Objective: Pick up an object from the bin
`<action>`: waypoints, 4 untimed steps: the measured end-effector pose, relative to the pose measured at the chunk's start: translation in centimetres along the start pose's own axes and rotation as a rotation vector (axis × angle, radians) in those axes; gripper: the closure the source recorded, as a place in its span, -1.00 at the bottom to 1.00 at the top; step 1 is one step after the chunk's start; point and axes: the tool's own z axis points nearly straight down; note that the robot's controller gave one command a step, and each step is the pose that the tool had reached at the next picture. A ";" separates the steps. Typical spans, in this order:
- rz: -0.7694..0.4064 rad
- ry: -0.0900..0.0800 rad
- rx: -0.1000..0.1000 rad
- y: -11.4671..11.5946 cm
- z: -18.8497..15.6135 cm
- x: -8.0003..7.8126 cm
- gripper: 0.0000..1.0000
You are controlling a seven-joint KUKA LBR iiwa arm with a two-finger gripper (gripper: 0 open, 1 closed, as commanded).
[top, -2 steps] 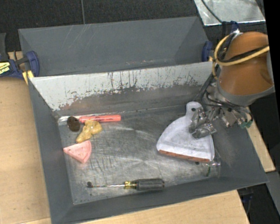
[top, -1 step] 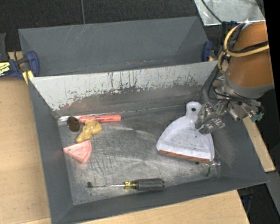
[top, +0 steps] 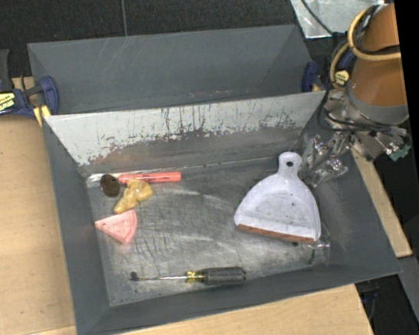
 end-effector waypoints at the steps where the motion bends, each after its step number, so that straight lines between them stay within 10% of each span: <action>1: -0.030 0.000 -0.002 0.2 -6.6 2.7 1.00; 4: -0.213 -0.007 0.008 -1.6 3.9 3.5 1.00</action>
Offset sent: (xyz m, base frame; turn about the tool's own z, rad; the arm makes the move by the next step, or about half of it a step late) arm 0.0172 -0.0156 -0.0738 -0.1232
